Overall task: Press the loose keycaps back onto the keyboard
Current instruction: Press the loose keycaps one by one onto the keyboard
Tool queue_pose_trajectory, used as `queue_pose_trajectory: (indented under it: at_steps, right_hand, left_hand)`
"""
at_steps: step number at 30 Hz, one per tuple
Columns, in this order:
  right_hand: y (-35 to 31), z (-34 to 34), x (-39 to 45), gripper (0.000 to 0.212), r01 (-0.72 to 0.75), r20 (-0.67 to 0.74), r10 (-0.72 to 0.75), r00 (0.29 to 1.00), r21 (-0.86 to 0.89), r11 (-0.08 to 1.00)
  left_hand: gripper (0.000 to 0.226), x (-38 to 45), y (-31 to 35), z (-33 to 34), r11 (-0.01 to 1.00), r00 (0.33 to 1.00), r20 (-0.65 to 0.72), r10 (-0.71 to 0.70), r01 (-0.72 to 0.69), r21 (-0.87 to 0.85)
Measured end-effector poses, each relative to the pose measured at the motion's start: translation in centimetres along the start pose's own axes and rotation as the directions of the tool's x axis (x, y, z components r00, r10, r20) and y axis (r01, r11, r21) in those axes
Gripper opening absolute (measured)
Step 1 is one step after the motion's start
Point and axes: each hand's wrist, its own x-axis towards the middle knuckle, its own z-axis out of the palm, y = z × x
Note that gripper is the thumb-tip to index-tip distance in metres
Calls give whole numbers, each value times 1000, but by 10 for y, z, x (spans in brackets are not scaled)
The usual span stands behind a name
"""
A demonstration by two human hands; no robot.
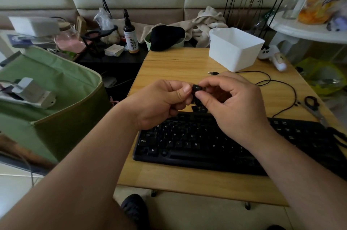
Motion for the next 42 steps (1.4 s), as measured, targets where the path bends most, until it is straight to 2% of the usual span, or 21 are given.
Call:
queue_pose_trajectory:
  at_steps: [3,5,11,14,18,29,33,35,36,38,40,42]
  right_hand:
    - [1,1,2,19,27,35,-28,999,31,999]
    - [0,3,4,21,17,42,-19,999,56,998]
    - [-9,17,12,17,-135,-63,145,987,137,981]
    - [-14,21,14,13,-118,-49,125,991,129,985]
    - [-13,26,13,19,-115,-21,117,993,85,990]
    - [-8,28,12,13,14,-104,-18,994,-35,999]
    - [-6,26,11,11,36,-26,-38,999,-57,998]
    - [-4,20,15,5,-17,77,24,997,-90,996]
    - [-1,17,17,5,-71,165,95,982,-144,987]
    - [6,16,16,5,-144,339,251,907,-311,940]
    - [13,23,10,3,-166,412,332,848,-388,906]
    - [16,29,7,4,-174,405,344,847,-401,899]
  left_hand:
    - [30,-3,2,-1,1000,1000,-2,-2,2,-9]
    - [23,-5,3,-1,1000,1000,-19,10,-10,-6]
    - [16,-7,8,-6,988,993,-79,89,-97,-117]
    - [13,-9,10,-10,988,987,-121,110,-122,-97]
    - [11,-10,9,-14,987,977,-174,124,-139,-81]
    - [23,-8,8,-13,992,976,-206,74,-93,-88]
    - [11,-8,6,-13,994,977,-201,73,-88,-65]
    - [10,-9,5,-16,997,970,-236,63,-50,62]
    - [10,-9,3,-18,983,958,-279,67,-16,181]
    - [10,-5,-6,-19,931,928,-362,93,48,362]
    - [8,3,-15,-10,920,918,-386,87,75,386]
    - [9,10,-22,-3,915,893,-435,119,71,397]
